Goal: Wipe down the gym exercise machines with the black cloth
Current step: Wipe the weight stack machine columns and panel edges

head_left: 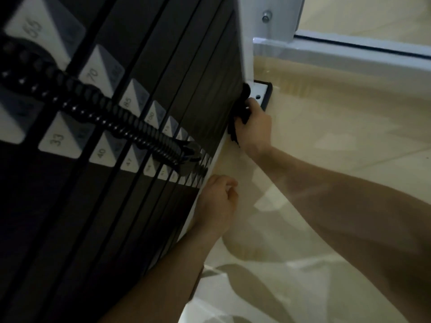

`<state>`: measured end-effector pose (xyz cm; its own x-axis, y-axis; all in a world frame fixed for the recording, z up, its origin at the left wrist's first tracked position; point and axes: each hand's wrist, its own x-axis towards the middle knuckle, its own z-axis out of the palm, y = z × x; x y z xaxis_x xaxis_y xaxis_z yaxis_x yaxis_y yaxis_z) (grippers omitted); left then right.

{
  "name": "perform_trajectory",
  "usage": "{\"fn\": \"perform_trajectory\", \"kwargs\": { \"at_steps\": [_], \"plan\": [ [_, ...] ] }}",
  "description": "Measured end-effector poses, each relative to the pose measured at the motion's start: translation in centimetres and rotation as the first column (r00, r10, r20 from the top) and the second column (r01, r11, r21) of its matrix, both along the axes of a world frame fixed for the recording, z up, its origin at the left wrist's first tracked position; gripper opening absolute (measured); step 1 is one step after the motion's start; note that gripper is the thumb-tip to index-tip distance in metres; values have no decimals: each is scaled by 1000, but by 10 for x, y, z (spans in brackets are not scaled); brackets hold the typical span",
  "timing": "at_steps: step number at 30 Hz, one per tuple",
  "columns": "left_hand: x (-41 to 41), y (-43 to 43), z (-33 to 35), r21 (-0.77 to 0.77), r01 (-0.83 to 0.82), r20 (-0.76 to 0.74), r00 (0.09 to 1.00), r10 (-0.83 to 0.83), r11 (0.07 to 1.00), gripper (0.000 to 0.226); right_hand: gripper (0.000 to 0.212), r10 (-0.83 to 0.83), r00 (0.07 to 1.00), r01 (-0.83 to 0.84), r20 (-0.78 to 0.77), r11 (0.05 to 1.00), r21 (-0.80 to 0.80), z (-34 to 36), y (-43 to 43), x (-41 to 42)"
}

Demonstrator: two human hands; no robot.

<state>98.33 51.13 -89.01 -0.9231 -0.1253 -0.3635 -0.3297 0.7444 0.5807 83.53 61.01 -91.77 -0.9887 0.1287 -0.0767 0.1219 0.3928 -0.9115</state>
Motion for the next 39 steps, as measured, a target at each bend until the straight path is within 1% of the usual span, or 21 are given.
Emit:
{"fn": "perform_trajectory", "kwargs": {
  "at_steps": [2, 4, 7, 11, 13, 18, 20, 22, 24, 26, 29, 32, 34, 35, 39],
  "plan": [
    [2, 1, -1, -33, 55, -1, 998, -55, 998, 21, 16, 61, 998, -61, 27, 998, 0, -2, -7, 29],
    [6, 2, 1, -47, 75, 20, 997, -74, 996, 22, 16, 124, 990, -125, 69, 992, 14, 1, -12, 48],
    [13, 4, 10, -37, 64, 41, 997, -62, 997, 21, 22, 174, 974, -186, 142, 980, 73, 14, -9, 36],
    [29, 2, 31, -41, 55, 98, 994, -50, 998, 20, 33, 193, 963, -207, 190, 976, 59, 29, -3, 35],
    [34, -1, 35, -30, 63, 83, 995, -60, 998, 20, 34, 169, 969, -181, 183, 982, 54, 27, -6, 39],
    [42, -4, 25, -4, 80, 30, 996, -80, 997, 18, 30, 33, 995, -38, 96, 998, 56, 16, -12, 23],
    [45, -6, 19, 16, 94, 2, 996, -94, 995, 18, 29, -3, 998, 0, 67, 999, 53, 10, -18, 30],
    [49, -11, 14, -40, 153, -26, 988, -154, 987, 19, 31, -24, 1000, 24, 19, 1000, 4, 0, -32, 52],
    [57, -19, 12, -128, 226, 6, 974, -227, 966, 21, 34, -1, 1000, 1, 7, 1000, -31, -7, -42, 80],
    [69, -28, 10, -171, 255, 39, 967, -252, 952, 20, 32, 43, 999, -42, 24, 998, -50, -12, -43, 96],
    [89, -34, 9, -150, 276, 64, 961, -269, 949, 21, 28, 90, 996, -89, 14, 994, -58, -6, -34, 86],
    [100, -32, 11, -163, 303, 98, 952, -291, 939, 21, 22, 22, 1000, -22, 4, 998, -55, 1, -31, 66],
    [106, -31, 13, -163, 321, 102, 946, -308, 933, 22, 21, -12, 1000, 14, 23, 996, -84, -1, -37, 75],
    [108, -31, 14, -164, 321, 103, 946, -308, 933, 22, 21, 5, 999, -2, 33, 995, -97, -5, -42, 88],
    [121, -42, 17, -211, 309, 145, 948, -283, 927, 22, 13, 169, 981, -160, 95, 982, -99, -10, -62, 164]
  ]
}}
